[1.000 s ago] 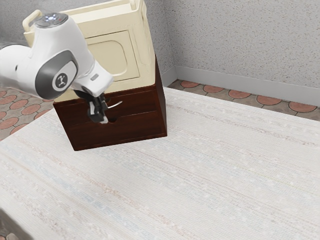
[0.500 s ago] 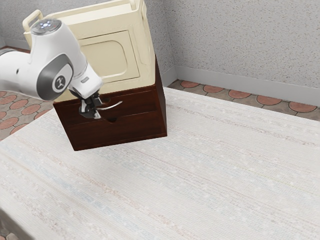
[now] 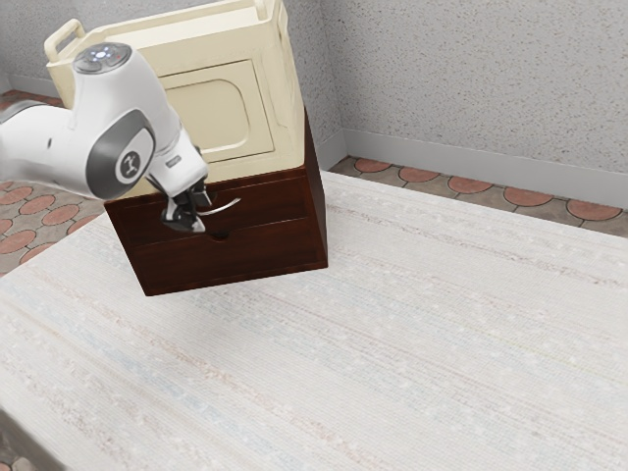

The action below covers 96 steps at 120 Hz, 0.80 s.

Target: Pull the drawer handle with one arm to open the drawer

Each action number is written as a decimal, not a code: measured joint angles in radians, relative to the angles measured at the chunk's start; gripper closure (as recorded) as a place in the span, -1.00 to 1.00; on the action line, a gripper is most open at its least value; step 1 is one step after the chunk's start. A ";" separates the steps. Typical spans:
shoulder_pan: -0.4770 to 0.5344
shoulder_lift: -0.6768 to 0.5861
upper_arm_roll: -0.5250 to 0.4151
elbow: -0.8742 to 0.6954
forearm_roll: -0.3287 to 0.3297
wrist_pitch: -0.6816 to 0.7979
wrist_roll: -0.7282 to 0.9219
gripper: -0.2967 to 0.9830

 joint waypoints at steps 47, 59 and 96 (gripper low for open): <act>0.004 0.040 0.001 0.004 -0.012 0.021 0.050 0.21; -0.001 0.024 0.002 -0.010 -0.025 0.023 0.058 0.36; -0.019 -0.133 0.002 -0.202 -0.091 0.024 0.055 0.52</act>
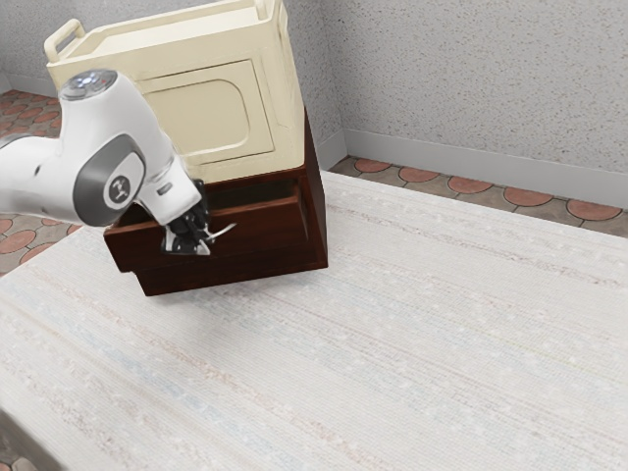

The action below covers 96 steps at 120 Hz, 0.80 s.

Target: Pull the drawer handle with one arm to open the drawer

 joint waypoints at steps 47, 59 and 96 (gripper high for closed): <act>-0.048 -0.176 -0.003 -0.186 -0.010 0.005 -0.055 0.52; -0.055 -0.212 -0.004 -0.220 -0.010 0.004 -0.066 0.53; -0.073 -0.285 -0.016 -0.293 -0.007 0.007 -0.094 0.54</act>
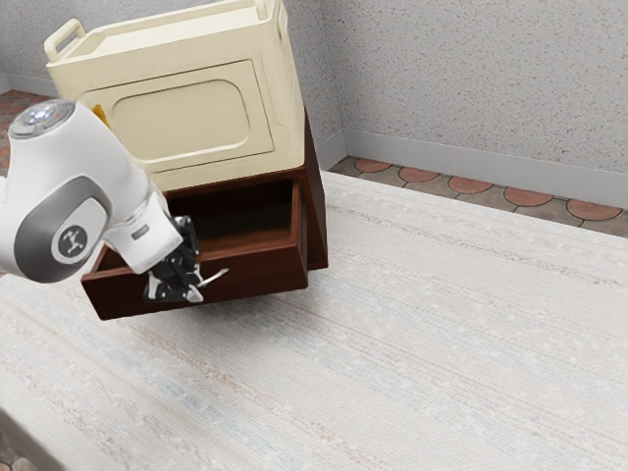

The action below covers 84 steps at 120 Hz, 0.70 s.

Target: Pull the drawer handle with one arm to open the drawer

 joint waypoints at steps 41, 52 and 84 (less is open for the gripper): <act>0.001 -0.002 -0.002 -0.002 -0.002 -0.010 -0.022 0.42; 0.001 -0.003 -0.002 -0.001 -0.003 -0.014 -0.027 0.40; 0.000 -0.042 -0.007 0.010 -0.034 -0.039 -0.049 0.20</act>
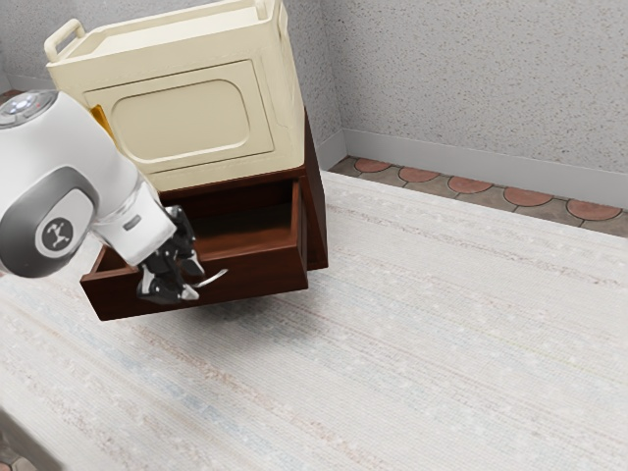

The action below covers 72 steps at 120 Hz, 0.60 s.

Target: Pull the drawer handle with one arm to open the drawer

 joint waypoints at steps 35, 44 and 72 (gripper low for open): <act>-0.042 0.208 -0.023 0.538 -0.030 -0.393 -0.017 -0.31; -0.059 0.280 -0.024 0.681 -0.030 -0.540 -0.030 -0.38; -0.059 0.302 -0.035 0.757 -0.041 -0.757 -0.104 -0.48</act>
